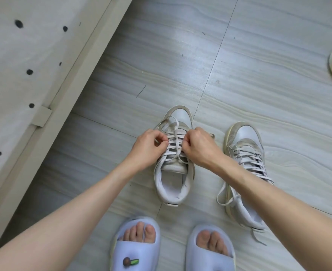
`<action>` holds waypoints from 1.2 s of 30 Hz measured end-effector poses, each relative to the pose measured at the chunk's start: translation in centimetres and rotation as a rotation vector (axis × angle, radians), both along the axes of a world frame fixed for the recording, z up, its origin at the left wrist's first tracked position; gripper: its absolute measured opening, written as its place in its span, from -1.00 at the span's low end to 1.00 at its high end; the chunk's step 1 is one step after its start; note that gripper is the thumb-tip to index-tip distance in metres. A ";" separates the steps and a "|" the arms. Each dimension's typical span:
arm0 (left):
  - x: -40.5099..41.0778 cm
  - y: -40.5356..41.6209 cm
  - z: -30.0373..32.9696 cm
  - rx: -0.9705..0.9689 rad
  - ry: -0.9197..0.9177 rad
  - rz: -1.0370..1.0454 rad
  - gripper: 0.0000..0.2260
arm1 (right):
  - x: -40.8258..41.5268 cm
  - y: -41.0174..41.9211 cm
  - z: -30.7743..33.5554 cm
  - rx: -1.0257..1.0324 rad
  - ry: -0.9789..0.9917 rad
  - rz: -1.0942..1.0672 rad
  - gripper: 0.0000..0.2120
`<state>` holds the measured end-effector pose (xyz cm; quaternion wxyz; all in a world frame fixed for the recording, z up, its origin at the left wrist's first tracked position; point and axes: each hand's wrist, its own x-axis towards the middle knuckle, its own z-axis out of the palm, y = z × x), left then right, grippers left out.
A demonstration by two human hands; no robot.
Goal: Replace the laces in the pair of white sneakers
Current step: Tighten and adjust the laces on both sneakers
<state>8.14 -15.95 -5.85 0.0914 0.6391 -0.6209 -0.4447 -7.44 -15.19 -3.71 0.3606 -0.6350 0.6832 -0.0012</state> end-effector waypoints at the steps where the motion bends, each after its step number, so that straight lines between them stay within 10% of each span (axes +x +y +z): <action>1: -0.1 0.0 0.0 0.001 -0.004 -0.001 -0.94 | -0.2 0.1 0.1 0.005 -0.027 -0.021 -0.79; 13: 0.0 0.4 0.7 0.002 0.085 0.031 -0.91 | -1.8 1.4 0.4 -0.018 -0.341 -0.324 -0.94; 36: -0.8 0.6 1.5 -0.115 -0.123 -0.219 -0.97 | -1.3 2.9 -0.2 0.015 -0.291 -0.296 -0.95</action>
